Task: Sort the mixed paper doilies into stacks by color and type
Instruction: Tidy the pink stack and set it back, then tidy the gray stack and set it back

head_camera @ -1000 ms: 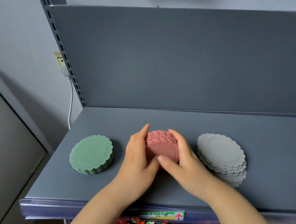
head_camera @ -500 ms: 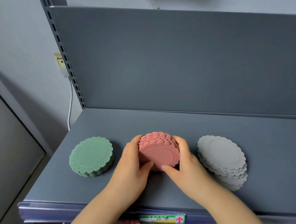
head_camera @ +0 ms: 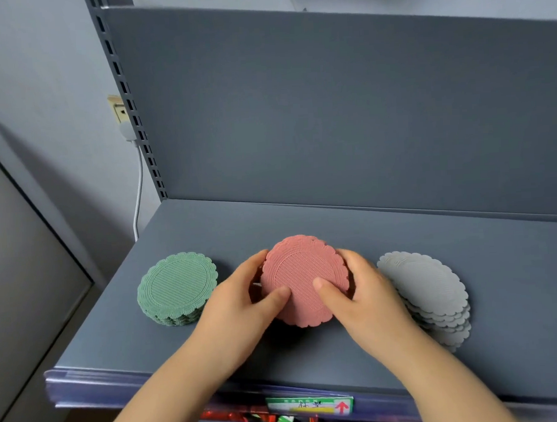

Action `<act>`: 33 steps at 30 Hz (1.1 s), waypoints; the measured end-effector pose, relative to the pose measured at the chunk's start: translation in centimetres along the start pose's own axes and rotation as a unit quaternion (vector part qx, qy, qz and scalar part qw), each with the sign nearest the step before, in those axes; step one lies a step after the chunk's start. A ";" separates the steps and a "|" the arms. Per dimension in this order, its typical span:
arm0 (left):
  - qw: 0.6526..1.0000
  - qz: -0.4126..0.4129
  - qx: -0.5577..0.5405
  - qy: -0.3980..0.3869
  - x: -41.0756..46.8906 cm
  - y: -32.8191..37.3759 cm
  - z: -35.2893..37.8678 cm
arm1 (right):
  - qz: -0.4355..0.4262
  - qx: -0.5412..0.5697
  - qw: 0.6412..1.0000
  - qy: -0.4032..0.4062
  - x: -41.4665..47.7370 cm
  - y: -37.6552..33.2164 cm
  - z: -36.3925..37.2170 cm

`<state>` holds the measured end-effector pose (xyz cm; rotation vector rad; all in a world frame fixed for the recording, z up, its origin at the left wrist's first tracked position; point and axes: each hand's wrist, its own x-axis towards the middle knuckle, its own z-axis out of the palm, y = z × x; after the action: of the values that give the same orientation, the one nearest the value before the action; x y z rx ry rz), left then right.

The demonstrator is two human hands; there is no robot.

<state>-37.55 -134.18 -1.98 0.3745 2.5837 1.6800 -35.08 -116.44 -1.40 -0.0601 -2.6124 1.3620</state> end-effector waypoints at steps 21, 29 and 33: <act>0.935 0.104 0.340 0.007 1.2 1.1 0.0 | 0.090 -0.196 0.975 -0.060 0.4 -0.2 1.4; 0.925 0.164 0.340 -0.046 1.4 0.3 -0.5 | -0.147 -0.191 0.971 0.001 -1.1 -0.3 1.0; 0.914 0.187 0.355 -0.061 1.9 0.2 -0.8 | -0.134 -0.220 0.966 -0.032 -0.4 -0.7 1.1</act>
<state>-39.53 -134.39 -1.28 1.0102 3.0688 0.6467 -34.81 -117.79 -1.46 0.2676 -2.7982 0.6938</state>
